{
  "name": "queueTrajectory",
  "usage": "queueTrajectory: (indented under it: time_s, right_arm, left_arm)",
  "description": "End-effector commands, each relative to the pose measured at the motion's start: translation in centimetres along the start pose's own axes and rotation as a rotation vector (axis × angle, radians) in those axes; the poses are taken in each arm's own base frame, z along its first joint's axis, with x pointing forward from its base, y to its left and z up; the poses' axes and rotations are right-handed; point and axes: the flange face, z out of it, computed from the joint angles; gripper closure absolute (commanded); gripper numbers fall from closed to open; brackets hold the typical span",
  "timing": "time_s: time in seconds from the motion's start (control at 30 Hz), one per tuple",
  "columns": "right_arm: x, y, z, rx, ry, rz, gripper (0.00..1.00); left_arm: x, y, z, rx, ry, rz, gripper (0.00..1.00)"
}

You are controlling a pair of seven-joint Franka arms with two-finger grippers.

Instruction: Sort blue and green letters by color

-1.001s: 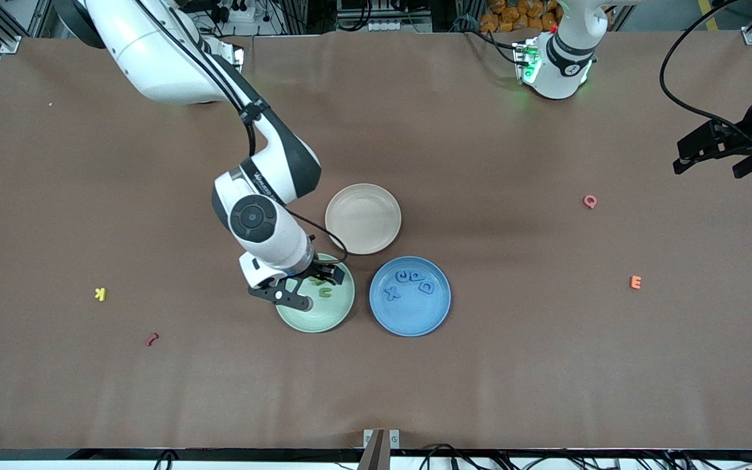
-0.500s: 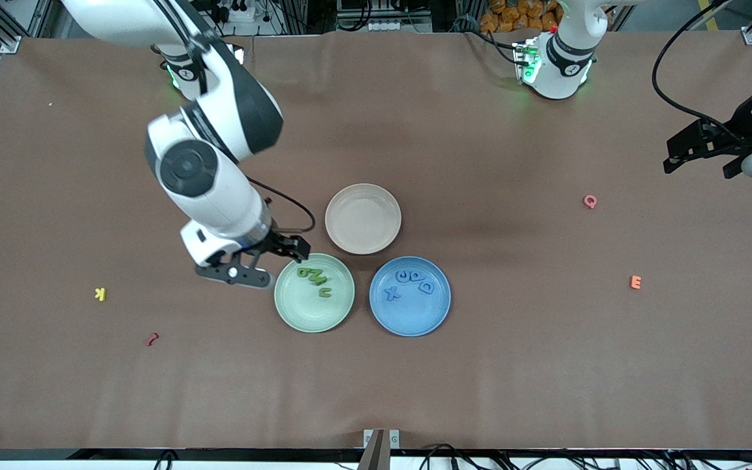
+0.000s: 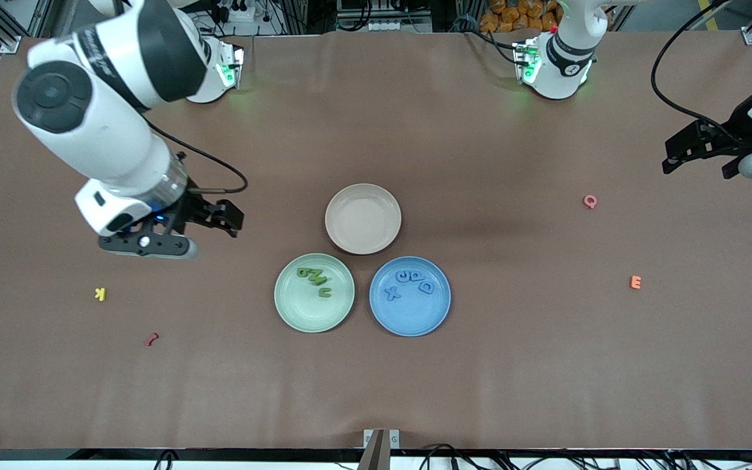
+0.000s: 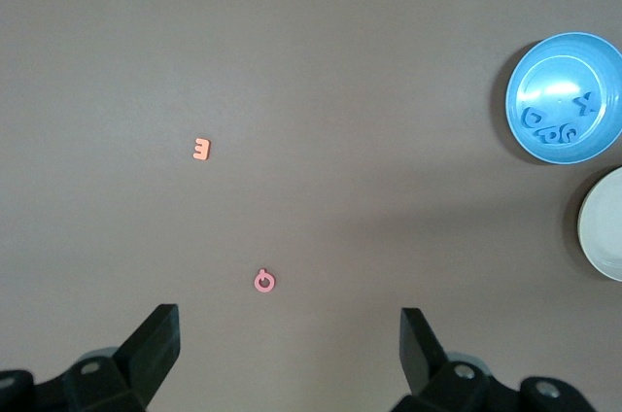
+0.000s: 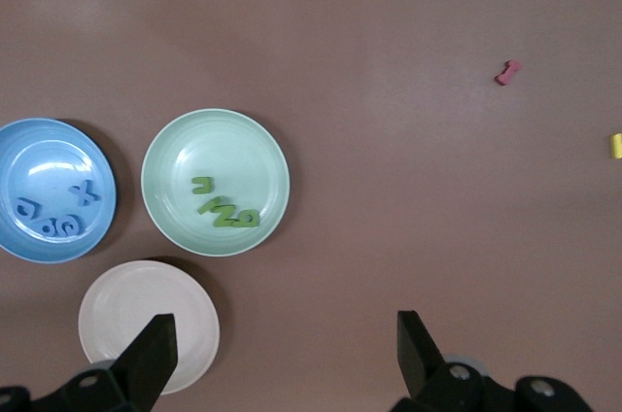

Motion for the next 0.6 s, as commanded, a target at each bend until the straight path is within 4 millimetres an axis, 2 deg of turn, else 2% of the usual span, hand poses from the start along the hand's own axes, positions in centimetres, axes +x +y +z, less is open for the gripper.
queueTrajectory:
  time_s: [0.0, 0.3, 0.57]
  right_arm:
    - [-1.1, 2.8, -2.8, -0.008, -0.009, -0.041, 0.00]
    - [-2.8, 7.7, -6.4, -0.043, -0.071, -0.162, 0.00]
    - [-2.3, 13.6, -7.4, -0.034, -0.096, -0.196, 0.00]
  left_arm:
    - [-0.1, -0.1, -0.4, 0.020, -0.003, -0.012, 0.00]
    - [-0.1, 0.0, -0.3, 0.019, -0.005, -0.015, 0.00]
    - [0.0, 0.0, -0.2, 0.019, -0.008, -0.014, 0.00]
